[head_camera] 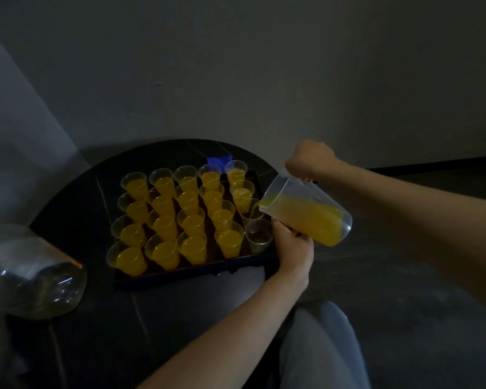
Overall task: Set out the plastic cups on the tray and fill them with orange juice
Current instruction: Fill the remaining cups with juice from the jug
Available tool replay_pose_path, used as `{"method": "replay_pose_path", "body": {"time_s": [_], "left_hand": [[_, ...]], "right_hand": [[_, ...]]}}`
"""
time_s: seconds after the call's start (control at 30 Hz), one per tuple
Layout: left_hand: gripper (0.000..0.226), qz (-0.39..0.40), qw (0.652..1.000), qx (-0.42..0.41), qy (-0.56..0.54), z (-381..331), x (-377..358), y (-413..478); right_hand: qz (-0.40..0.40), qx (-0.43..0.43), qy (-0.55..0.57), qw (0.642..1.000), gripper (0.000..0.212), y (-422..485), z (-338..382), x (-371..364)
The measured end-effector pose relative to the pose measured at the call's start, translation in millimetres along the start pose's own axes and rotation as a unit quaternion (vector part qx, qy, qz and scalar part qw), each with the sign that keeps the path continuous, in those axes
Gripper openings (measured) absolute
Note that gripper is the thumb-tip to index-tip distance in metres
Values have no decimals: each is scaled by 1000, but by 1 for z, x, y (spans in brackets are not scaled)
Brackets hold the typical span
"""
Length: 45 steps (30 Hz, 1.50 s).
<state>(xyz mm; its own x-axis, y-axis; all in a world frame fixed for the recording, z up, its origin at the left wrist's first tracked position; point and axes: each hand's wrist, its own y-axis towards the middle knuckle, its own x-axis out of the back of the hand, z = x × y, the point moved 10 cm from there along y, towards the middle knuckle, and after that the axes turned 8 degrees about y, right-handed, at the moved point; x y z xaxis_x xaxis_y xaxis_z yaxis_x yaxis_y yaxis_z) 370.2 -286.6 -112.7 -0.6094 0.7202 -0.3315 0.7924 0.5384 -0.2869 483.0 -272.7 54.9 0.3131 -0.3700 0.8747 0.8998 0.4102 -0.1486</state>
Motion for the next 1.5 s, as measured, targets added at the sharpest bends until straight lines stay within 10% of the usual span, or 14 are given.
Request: {"method": "replay_pose_path", "body": {"time_s": [1.5], "left_hand": [[31,-15,994,68,-79,0,4,-5]], "right_hand": [[14,7,-13,1000,26,7,6,-12]]}}
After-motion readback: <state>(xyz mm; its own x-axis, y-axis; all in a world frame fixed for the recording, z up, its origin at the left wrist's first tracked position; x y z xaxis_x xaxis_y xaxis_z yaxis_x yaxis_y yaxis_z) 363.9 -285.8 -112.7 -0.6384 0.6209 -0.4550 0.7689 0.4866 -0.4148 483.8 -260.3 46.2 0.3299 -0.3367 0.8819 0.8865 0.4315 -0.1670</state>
